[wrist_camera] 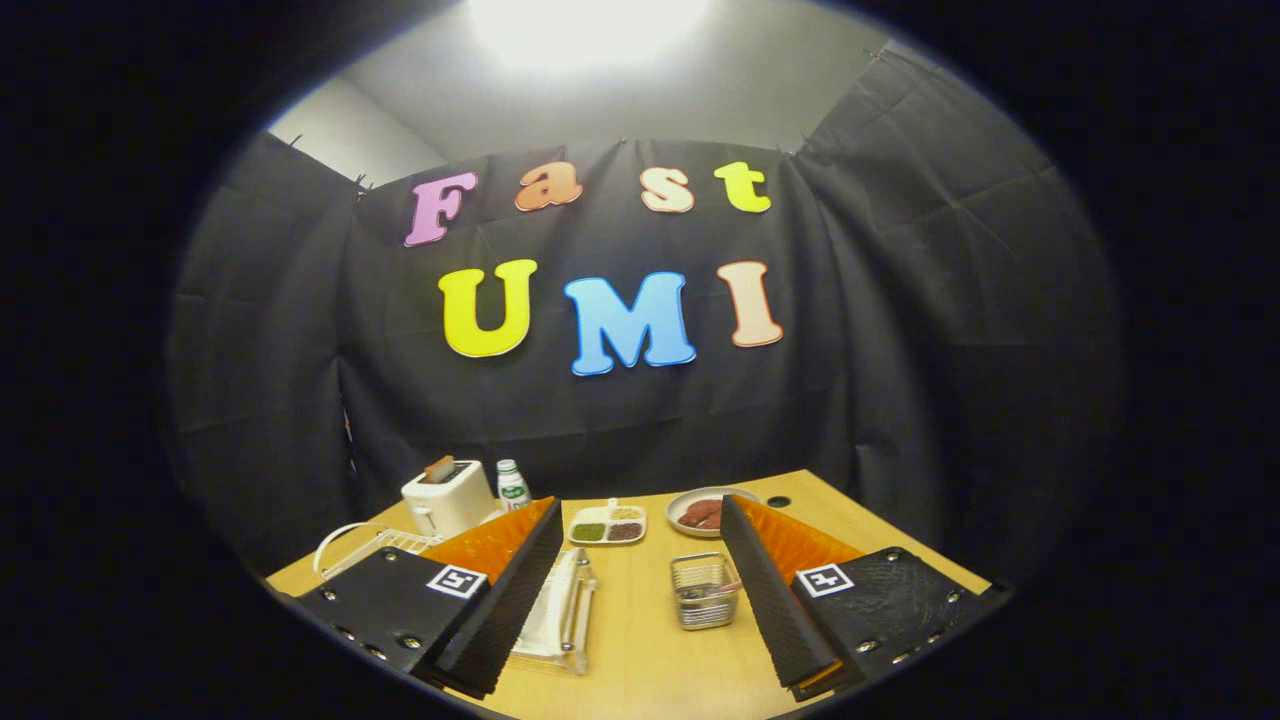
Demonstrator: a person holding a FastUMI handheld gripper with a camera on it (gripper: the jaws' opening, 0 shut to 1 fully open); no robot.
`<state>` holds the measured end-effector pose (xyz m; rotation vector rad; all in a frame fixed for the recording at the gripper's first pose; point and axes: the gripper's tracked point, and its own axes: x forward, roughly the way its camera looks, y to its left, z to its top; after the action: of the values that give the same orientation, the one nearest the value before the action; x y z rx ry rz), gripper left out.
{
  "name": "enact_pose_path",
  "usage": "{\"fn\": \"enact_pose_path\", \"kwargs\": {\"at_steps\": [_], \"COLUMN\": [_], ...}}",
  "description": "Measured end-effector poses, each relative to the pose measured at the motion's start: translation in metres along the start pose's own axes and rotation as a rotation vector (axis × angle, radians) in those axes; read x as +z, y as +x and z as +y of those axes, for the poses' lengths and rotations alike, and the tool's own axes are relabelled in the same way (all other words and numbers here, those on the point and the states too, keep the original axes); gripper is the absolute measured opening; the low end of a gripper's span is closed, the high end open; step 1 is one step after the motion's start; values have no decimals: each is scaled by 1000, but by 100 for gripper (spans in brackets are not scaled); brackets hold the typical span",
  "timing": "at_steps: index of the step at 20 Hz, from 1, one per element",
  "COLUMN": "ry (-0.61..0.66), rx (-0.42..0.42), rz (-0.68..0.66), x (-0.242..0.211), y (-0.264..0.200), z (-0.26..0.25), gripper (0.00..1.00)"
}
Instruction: Take the plate from the dish rack, then take the spoon from the basket and place it into the plate.
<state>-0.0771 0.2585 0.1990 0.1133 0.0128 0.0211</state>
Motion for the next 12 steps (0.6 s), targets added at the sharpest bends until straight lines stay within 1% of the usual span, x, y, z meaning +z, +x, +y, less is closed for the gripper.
{"fn": "enact_pose_path", "kwargs": {"at_steps": [2, 5, 8, 11, 12], "ry": [40, 106, 128, 152, 162], "rx": [51, 102, 120, 138, 141], "rz": [42, 148, 260, 343, 369], "x": [-14, -41, -71, -95, -103], "y": [13, 38, 60, 82, 88], "z": [31, 69, 93, 112, 118], "gripper": [97, 97, 97, 97, 94]}}
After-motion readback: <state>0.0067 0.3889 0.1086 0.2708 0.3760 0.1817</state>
